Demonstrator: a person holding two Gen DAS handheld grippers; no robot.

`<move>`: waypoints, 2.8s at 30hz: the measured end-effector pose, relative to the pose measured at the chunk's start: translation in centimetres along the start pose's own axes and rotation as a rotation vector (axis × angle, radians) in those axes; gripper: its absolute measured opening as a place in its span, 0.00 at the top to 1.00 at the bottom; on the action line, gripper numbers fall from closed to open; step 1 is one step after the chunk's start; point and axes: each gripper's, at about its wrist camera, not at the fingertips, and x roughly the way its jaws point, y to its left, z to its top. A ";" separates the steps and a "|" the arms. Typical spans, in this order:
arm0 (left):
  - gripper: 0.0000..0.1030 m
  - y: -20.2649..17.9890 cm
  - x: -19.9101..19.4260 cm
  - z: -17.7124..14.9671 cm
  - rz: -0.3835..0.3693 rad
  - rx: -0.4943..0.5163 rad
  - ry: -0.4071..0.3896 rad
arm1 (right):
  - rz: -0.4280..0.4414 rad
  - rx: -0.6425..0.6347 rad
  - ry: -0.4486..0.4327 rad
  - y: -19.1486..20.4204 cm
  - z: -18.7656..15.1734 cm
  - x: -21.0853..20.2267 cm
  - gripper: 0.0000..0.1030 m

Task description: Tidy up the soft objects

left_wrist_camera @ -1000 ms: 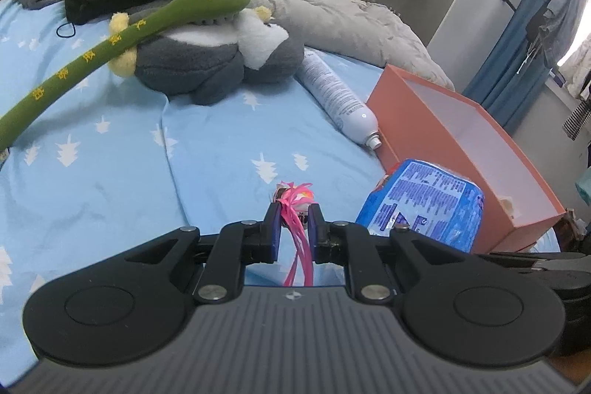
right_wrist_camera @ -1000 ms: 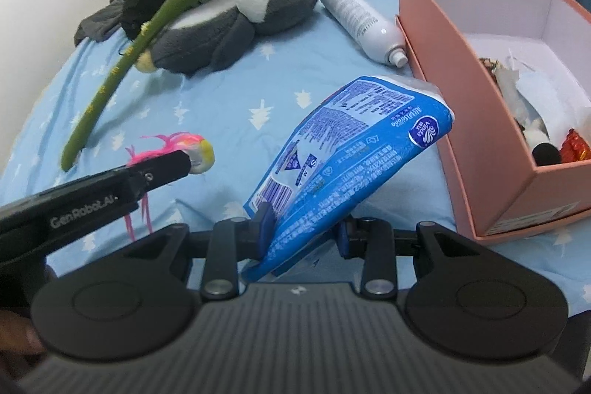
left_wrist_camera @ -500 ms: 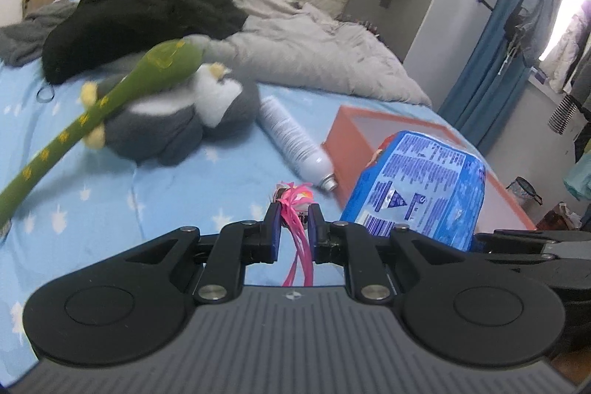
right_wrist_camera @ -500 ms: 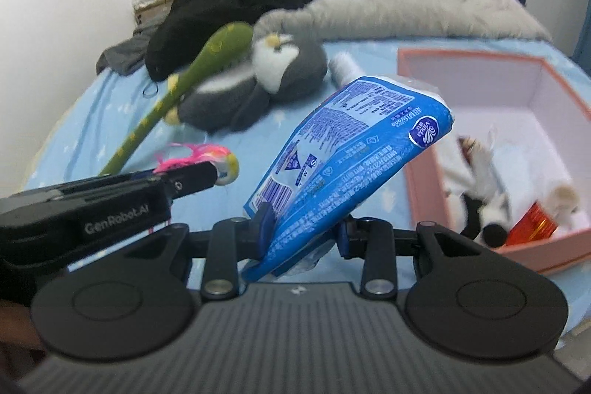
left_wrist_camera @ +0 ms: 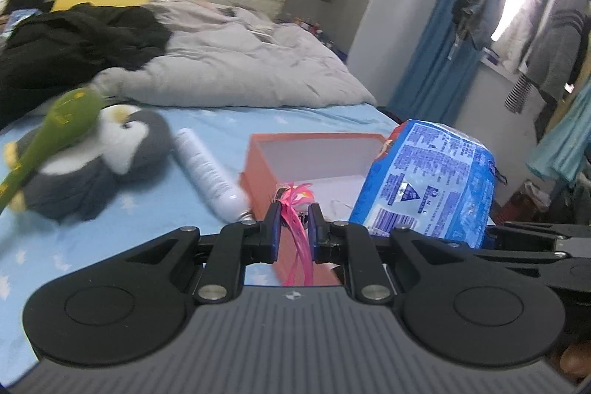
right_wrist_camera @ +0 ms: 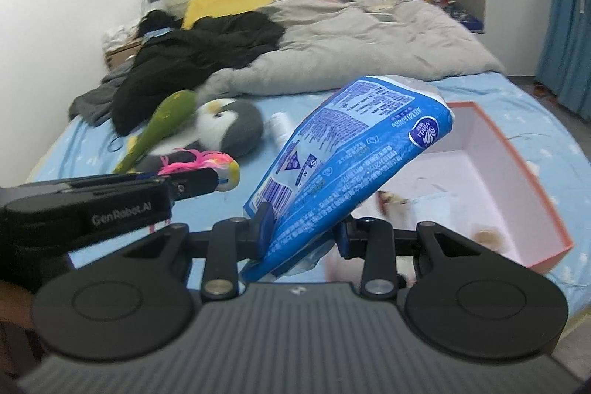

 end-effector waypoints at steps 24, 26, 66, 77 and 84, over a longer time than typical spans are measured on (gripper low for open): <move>0.83 -4.6 23.9 5.2 -0.086 0.063 0.325 | -0.099 0.116 0.188 -13.5 4.6 13.8 0.63; 0.83 -4.3 24.8 4.8 -0.075 0.047 0.352 | -0.118 0.123 0.213 -14.0 4.5 15.1 0.63; 0.61 -4.9 -0.1 7.4 -0.142 0.137 0.071 | -0.166 0.158 -0.079 -7.1 4.9 -5.2 0.40; 0.61 -5.9 -8.9 3.7 -0.151 0.167 -0.009 | -0.178 0.140 -0.141 -4.0 1.1 -11.4 0.40; 0.61 -5.7 -12.9 1.5 -0.162 0.139 -0.035 | -0.161 0.134 -0.169 -2.3 -1.6 -13.6 0.40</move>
